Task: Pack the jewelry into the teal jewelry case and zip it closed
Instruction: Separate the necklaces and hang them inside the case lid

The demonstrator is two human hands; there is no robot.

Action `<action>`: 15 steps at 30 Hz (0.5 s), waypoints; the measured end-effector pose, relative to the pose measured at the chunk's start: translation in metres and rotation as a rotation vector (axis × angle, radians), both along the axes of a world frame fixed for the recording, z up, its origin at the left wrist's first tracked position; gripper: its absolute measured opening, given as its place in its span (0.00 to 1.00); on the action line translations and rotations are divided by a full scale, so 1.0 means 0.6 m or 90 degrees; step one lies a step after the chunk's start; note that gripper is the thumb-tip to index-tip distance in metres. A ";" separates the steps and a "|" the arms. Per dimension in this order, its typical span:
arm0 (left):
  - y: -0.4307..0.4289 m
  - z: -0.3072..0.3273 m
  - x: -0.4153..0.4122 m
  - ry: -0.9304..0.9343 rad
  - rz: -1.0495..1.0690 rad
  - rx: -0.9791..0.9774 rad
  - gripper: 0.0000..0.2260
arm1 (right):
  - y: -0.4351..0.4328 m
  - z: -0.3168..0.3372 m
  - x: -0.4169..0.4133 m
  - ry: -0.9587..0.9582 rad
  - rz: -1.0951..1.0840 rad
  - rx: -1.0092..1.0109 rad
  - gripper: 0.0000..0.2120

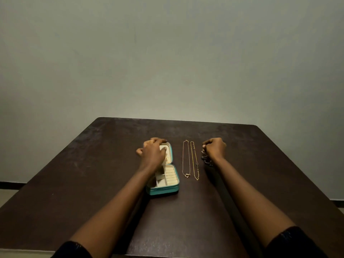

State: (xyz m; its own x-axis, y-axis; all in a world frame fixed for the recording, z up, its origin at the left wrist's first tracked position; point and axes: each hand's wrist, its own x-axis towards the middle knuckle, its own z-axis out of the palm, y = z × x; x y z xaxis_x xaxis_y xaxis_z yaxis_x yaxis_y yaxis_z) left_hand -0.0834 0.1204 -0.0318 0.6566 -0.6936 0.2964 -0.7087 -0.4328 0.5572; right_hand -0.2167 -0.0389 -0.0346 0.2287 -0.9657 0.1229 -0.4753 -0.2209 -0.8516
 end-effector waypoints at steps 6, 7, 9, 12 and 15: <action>-0.026 0.009 -0.081 -0.167 -0.249 0.245 0.10 | -0.029 0.003 0.012 0.093 0.039 -0.048 0.06; -0.029 0.008 -0.089 -0.188 -0.266 0.263 0.10 | -0.036 0.002 0.016 0.100 0.042 -0.061 0.06; -0.035 0.006 -0.102 -0.217 -0.288 0.308 0.12 | -0.050 0.001 0.025 0.128 0.065 -0.090 0.07; -0.044 0.001 -0.115 -0.257 -0.309 0.357 0.17 | -0.067 -0.006 0.038 0.195 0.123 -0.113 0.07; -0.048 0.000 -0.120 -0.275 -0.327 0.365 0.17 | -0.083 -0.020 0.055 0.272 0.173 -0.132 0.07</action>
